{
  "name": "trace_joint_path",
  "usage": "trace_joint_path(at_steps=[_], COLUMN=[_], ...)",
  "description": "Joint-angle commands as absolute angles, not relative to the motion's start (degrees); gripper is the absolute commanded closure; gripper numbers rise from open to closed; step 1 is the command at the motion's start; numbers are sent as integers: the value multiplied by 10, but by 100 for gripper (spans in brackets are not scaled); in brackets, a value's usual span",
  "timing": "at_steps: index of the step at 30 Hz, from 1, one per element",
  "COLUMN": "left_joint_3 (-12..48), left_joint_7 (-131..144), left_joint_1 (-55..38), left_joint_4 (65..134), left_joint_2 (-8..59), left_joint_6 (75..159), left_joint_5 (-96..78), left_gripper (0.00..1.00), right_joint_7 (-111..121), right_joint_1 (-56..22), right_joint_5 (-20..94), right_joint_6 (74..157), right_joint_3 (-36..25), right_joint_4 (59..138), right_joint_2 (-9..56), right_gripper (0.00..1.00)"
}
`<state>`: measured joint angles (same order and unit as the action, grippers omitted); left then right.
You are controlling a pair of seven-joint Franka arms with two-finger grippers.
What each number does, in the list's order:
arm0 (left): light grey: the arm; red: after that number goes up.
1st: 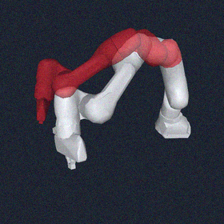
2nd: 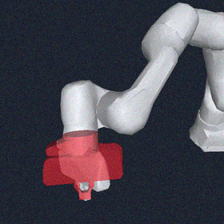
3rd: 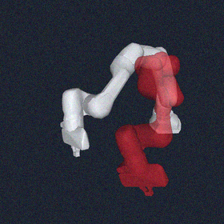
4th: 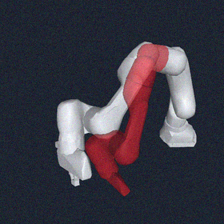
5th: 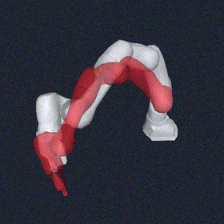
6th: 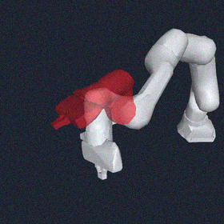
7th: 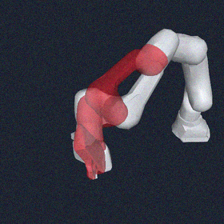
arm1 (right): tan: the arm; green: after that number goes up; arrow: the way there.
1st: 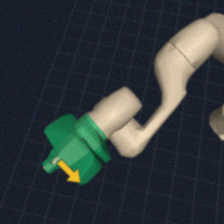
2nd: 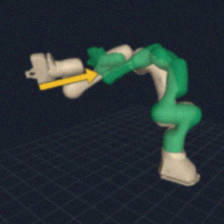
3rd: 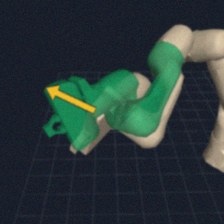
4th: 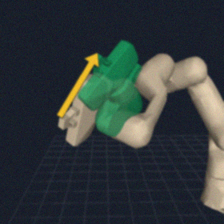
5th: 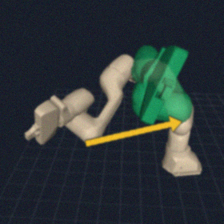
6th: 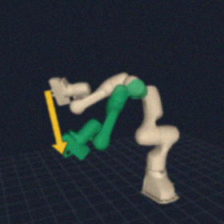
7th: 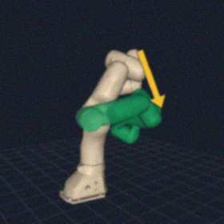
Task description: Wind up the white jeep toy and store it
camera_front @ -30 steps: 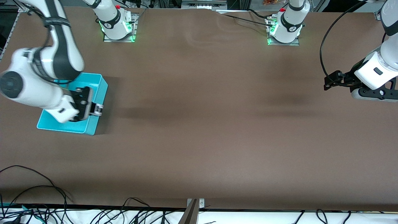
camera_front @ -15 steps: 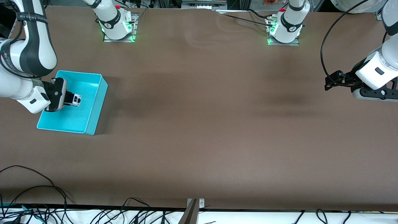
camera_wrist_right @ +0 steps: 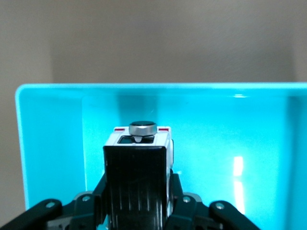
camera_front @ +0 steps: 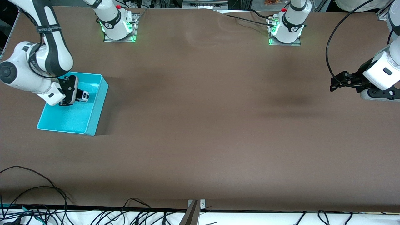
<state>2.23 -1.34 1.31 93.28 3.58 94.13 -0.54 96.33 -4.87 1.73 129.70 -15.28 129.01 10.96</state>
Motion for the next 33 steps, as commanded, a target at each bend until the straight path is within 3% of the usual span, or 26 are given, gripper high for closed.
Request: trace_joint_path(at_steps=[1,9,12,15,18,20,23,33], left_joint_3=[23,23,23,24,24,24,24,23], left_joint_7=[-13,-11,-11,-8,-10,-9,-10,-13], left_joint_1=[16,16,16,15,15,15,15,16], left_joint_4=[913,913,913,913,913,913,913,914], left_joint_2=[43,43,43,44,44,44,44,44], left_joint_6=[926,926,926,926,926,926,926,926], left_joint_5=[-15,-16,-16,-16,-16,-15,-16,-15], left_gripper=[0,0,0,0,0,0,0,0], right_joint_7=[991,1013,1014,1014,1014,1013,1012,1014], right_joint_1=[-49,-37,-33,-33,-33,-33,-33,-35], right_joint_5=[25,26,27,33,34,35,47,52], right_joint_6=[1326,1342,1343,1343,1343,1343,1340,1262], right_joint_3=[-157,-157,-156,-156,-156,-156,-156,-153], right_joint_4=[1312,1312,1312,1312,1311,1311,1310,1252], right_joint_2=[113,144,151,155,158,161,162,144], right_gripper=[92,89,78,73,47,22,0,0])
